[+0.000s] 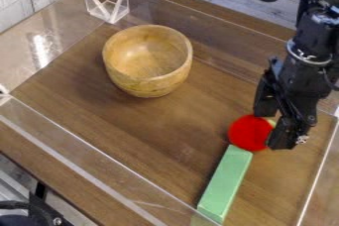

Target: Move the red object to the left side of the table

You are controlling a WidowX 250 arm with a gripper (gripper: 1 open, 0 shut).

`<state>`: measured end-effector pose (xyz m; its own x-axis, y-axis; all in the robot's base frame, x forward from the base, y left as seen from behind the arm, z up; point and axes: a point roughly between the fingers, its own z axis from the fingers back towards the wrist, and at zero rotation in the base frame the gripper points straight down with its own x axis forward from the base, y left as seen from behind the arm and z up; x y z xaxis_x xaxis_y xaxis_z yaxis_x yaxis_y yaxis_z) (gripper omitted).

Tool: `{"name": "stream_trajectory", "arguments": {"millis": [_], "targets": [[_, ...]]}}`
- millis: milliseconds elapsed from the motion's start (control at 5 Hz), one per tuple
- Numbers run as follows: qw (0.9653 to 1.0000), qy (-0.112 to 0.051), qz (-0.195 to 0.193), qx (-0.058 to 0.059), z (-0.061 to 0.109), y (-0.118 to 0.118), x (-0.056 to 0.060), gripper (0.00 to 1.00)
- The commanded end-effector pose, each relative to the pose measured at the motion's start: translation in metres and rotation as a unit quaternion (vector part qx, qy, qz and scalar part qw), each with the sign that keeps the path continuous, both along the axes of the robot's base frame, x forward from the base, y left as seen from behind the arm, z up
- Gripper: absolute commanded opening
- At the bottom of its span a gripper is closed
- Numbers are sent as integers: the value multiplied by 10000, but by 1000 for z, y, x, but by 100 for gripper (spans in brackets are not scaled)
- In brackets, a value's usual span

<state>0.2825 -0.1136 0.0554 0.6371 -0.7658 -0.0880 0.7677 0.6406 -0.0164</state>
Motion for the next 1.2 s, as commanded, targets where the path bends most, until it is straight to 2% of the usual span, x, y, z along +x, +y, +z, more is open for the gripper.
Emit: {"name": "stream_trajectory", "arguments": {"millis": [0,200,400,800,1000], "targets": [[9996,-265,-25,-54,7,1,11,100],[9993,-355,92,-28,12,16,6,100],[9980,-563,285,24,21,30,2,100],[9956,-931,-64,104,17,11,-3,100],[9925,-1124,-461,155,19,-7,-1,100]]}}
